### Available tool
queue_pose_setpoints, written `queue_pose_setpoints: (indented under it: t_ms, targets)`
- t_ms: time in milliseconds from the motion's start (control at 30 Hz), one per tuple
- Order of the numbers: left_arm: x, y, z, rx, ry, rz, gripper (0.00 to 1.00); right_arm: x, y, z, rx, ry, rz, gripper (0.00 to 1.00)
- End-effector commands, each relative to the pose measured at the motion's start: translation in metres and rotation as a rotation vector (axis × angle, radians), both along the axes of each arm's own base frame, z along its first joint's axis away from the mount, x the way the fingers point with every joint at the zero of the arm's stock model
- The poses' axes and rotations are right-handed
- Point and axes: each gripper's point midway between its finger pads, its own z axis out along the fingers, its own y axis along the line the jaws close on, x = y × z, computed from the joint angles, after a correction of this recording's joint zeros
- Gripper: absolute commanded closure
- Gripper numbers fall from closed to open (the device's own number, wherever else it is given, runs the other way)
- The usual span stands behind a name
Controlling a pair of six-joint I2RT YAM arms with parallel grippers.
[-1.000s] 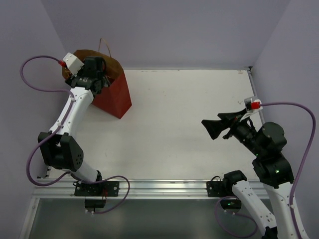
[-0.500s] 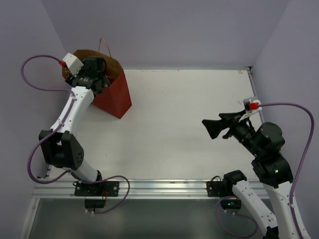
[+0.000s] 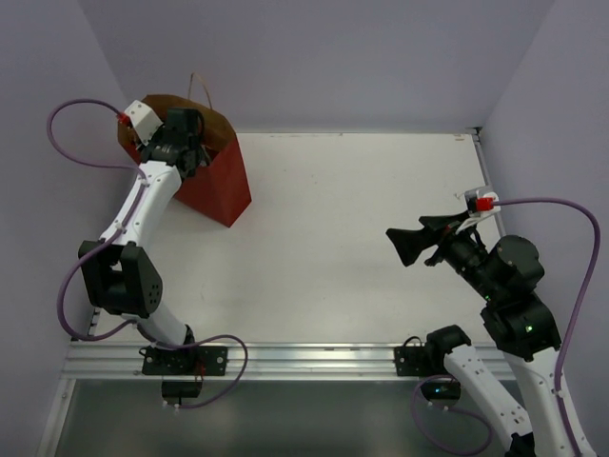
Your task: Take the snacks out of the paper bag
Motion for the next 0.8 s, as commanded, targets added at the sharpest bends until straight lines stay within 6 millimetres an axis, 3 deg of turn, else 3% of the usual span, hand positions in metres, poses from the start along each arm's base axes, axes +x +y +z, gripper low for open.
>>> queue_pose_setpoints:
  t_ms: [0, 100, 300, 333, 400, 433, 500, 533, 600, 633, 767]
  targets:
    - [0.004, 0.007, 0.023, 0.022, -0.040, 0.006, 0.89, 0.001, -0.003, 0.003, -0.015, -0.020, -0.017, 0.01]
    - [0.000, 0.006, 0.026, 0.030, -0.022, -0.018, 1.00, 0.001, -0.003, 0.005, -0.014, -0.021, -0.014, 0.01]
    - [-0.016, 0.003, 0.029, 0.042, 0.025, -0.089, 1.00, 0.003, -0.002, 0.008, -0.017, -0.019, -0.014, 0.01]
    - [-0.019, 0.000, 0.022, 0.034, 0.044, -0.111, 1.00, 0.004, -0.002, 0.007, -0.019, -0.013, -0.014, 0.01]
    - [-0.028, -0.002, 0.030, 0.032, 0.024, -0.141, 1.00, 0.005, -0.001, 0.007, -0.020, -0.008, -0.011, 0.01]
    - [-0.031, -0.006, 0.022, 0.020, 0.039, -0.171, 1.00, 0.005, -0.001, 0.007, -0.021, -0.006, -0.009, 0.01]
    - [-0.042, -0.009, 0.032, 0.017, 0.013, -0.207, 1.00, 0.007, 0.001, 0.008, -0.023, 0.003, -0.003, 0.01]
    - [-0.046, -0.012, 0.025, 0.004, 0.026, -0.229, 1.00, 0.007, 0.002, 0.008, -0.024, 0.007, 0.005, 0.01]
    - [-0.057, -0.016, 0.034, -0.002, -0.001, -0.268, 1.00, 0.010, 0.005, 0.009, -0.027, 0.016, 0.014, 0.01]
    - [-0.061, -0.021, 0.027, -0.014, 0.014, -0.298, 1.00, 0.010, 0.007, 0.008, -0.027, 0.024, 0.023, 0.01]
    - [-0.085, -0.028, 0.031, -0.014, 0.004, -0.383, 1.00, 0.013, 0.009, 0.014, -0.027, 0.029, 0.032, 0.01]
